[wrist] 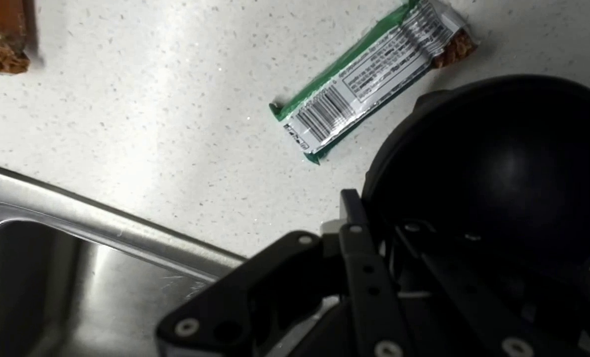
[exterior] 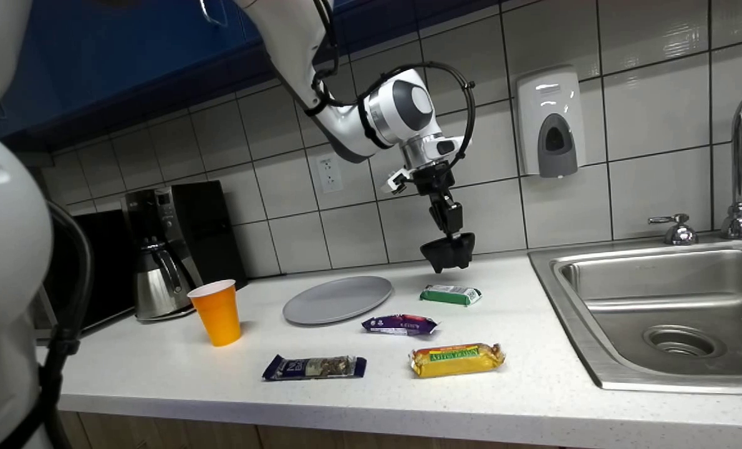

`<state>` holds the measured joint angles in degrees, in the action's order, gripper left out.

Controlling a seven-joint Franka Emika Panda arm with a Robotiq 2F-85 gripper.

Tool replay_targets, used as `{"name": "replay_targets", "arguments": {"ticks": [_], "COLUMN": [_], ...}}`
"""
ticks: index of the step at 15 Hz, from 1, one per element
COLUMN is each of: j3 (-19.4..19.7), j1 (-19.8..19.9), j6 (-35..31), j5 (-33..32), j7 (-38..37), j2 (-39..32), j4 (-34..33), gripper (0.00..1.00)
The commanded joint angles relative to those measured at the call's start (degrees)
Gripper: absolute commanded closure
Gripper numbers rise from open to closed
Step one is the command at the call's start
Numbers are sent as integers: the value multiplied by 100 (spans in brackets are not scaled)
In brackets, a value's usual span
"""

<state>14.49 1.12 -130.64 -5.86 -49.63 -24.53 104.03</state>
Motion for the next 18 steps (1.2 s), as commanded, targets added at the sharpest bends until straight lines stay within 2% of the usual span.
{"name": "replay_targets", "arguments": {"ticks": [1, 7, 10, 18], "j3": [100, 197, 152, -71], "j1": [109, 116, 15, -280], "j6": [60, 20, -39, -138], "j5": [-178, -301, -382, -546], "j7": [-40, -54, -28, -48], "j2": [12, 189, 423, 390], "j4": [-70, 198, 494, 789], "gripper": [98, 98, 98, 98]}}
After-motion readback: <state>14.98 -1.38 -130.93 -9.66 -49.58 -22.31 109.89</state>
